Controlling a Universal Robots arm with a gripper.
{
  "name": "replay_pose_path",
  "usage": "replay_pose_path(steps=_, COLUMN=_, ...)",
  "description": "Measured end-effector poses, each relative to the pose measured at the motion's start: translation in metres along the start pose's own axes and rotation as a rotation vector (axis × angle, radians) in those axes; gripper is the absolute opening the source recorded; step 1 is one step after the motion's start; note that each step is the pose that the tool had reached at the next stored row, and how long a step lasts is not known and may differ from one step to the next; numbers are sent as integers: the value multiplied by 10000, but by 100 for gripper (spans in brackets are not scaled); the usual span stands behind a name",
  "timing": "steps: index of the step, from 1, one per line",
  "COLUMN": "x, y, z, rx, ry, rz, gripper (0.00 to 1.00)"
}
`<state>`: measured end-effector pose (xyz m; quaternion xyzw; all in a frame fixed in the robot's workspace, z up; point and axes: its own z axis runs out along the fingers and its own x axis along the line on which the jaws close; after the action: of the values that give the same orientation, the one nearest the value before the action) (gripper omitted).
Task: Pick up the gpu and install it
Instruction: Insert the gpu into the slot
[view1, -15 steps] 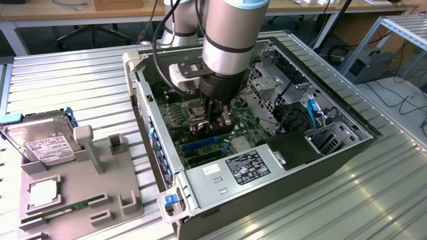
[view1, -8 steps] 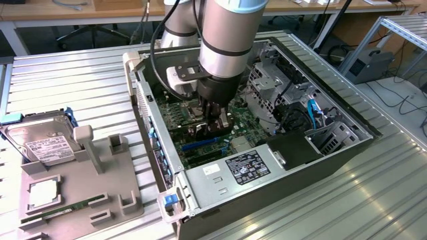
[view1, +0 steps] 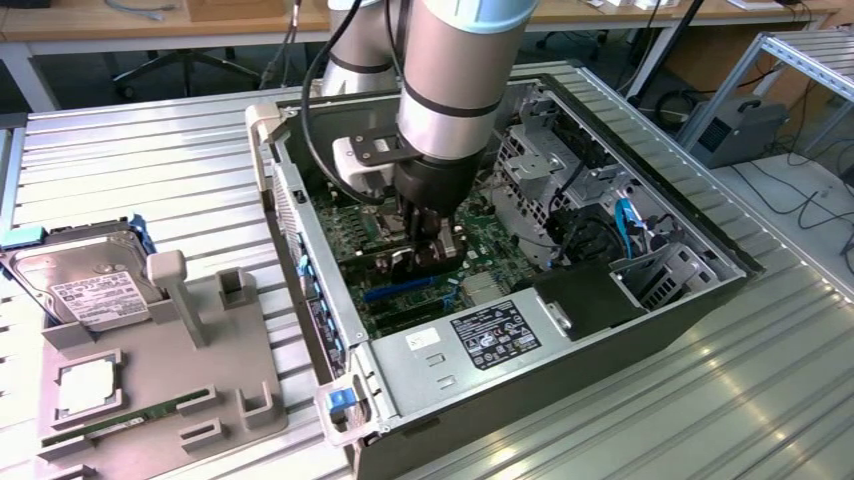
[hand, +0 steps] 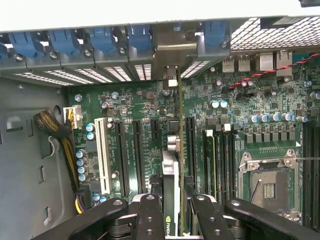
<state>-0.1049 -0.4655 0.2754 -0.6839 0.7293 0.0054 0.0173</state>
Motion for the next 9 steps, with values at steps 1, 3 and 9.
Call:
replay_pose_path(steps=1, x=0, y=0, z=16, rx=-1, ry=1, rz=1, gripper=27)
replay_pose_path(steps=3, x=0, y=1, z=62, rx=0, ry=0, rz=1, gripper=27)
replay_pose_path(steps=9, x=-23, y=3, z=77, rx=-1, ry=1, rz=2, gripper=27)
